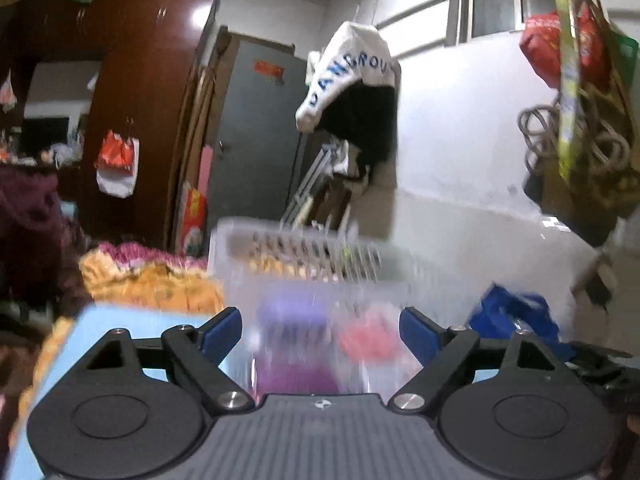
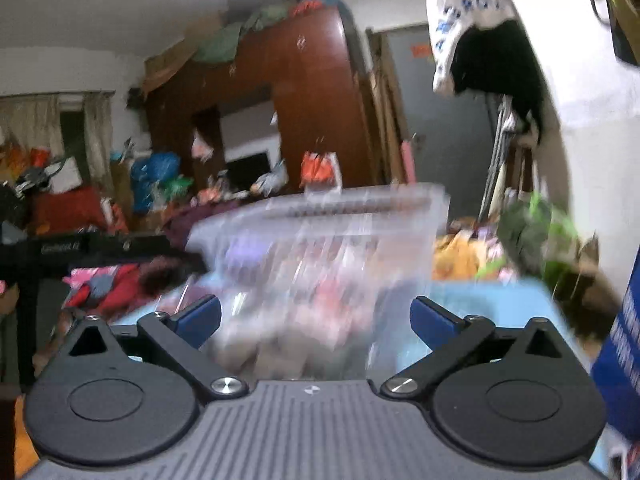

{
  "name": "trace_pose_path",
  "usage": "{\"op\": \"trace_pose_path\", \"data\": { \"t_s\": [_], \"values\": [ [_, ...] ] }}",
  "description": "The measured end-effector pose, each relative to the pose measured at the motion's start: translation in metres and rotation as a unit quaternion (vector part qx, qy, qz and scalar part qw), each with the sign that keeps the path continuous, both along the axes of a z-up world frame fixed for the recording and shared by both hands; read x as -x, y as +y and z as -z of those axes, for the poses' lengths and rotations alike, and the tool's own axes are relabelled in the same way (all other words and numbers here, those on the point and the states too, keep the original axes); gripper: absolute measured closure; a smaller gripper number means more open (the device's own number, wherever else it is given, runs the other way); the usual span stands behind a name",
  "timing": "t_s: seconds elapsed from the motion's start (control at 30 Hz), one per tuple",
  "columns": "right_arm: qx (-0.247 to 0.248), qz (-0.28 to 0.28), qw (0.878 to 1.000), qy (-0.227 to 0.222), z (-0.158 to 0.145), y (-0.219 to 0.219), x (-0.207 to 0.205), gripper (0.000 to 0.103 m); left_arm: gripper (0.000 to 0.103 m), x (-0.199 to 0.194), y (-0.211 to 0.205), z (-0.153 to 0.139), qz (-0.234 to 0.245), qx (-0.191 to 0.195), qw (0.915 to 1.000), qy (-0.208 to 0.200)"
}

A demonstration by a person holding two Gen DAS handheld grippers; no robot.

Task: Organize objects
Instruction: 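Grasp the red wrapped bundle with the left gripper while the right grasps the clear-wrapped white pack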

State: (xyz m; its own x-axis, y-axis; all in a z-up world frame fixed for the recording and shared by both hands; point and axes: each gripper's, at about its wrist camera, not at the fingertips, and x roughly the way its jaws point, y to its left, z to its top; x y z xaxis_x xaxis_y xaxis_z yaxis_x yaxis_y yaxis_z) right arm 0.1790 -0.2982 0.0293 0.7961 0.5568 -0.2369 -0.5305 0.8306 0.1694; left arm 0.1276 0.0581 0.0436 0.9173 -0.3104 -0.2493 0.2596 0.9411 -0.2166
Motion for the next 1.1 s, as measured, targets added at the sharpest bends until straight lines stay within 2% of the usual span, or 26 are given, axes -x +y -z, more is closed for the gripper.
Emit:
{"op": "trace_pose_path", "data": {
  "t_s": [0.03,0.1,0.13,0.17,0.27,0.47,0.53,0.63,0.83,0.87,0.9,0.97,1.0,1.1],
  "values": [
    [-0.003,-0.003,1.000,0.001,0.010,-0.001,0.009,0.000,0.014,0.006,0.002,0.009,0.000,0.004,1.0000,0.006],
    [0.004,0.004,1.000,0.016,0.024,0.003,0.017,0.016,0.014,0.013,0.006,0.026,-0.008,0.005,0.9999,0.014],
    [0.007,0.005,1.000,0.026,0.030,0.005,0.017,0.029,0.014,0.014,0.007,0.031,-0.014,0.001,0.9997,0.018],
    [0.013,0.000,0.999,0.035,0.032,0.008,0.015,0.037,0.015,0.016,0.008,0.037,-0.025,-0.003,0.9995,0.021],
    [0.050,-0.003,0.998,0.038,0.039,0.021,0.010,0.043,0.015,0.012,0.009,0.043,-0.031,-0.012,0.9990,0.031],
    [0.060,-0.002,0.997,0.048,0.047,0.029,0.005,0.058,0.015,-0.002,-0.001,0.046,-0.039,-0.054,0.9964,0.052],
    [0.058,0.002,0.997,0.045,0.047,0.026,0.006,0.060,0.015,0.001,0.000,0.046,-0.028,-0.048,0.9973,0.048],
    [0.050,0.005,0.998,0.039,0.049,0.016,0.014,0.060,0.015,-0.001,0.000,0.042,-0.050,-0.064,0.9958,0.042],
    [0.035,0.017,0.999,0.035,0.047,0.002,0.019,0.060,0.017,-0.020,0.003,0.046,-0.037,-0.045,0.9957,0.072],
    [0.034,0.018,0.999,0.035,0.046,0.001,0.018,0.060,0.024,-0.022,0.002,0.047,-0.034,-0.042,0.9956,0.077],
    [0.033,0.020,0.999,0.035,0.046,0.000,0.018,0.060,0.040,-0.022,0.003,0.048,-0.030,-0.038,0.9957,0.079],
    [0.031,0.022,0.999,0.035,0.046,-0.001,0.018,0.060,0.052,-0.019,0.006,0.050,-0.028,-0.029,0.9962,0.077],
    [0.030,0.023,0.999,0.035,0.046,-0.001,0.017,0.060,0.057,-0.017,0.008,0.051,-0.027,-0.022,0.9967,0.074],
    [0.027,0.025,0.999,0.034,0.045,-0.003,0.018,0.060,0.058,-0.012,0.012,0.052,-0.021,-0.006,0.9976,0.066]
  ]
}}
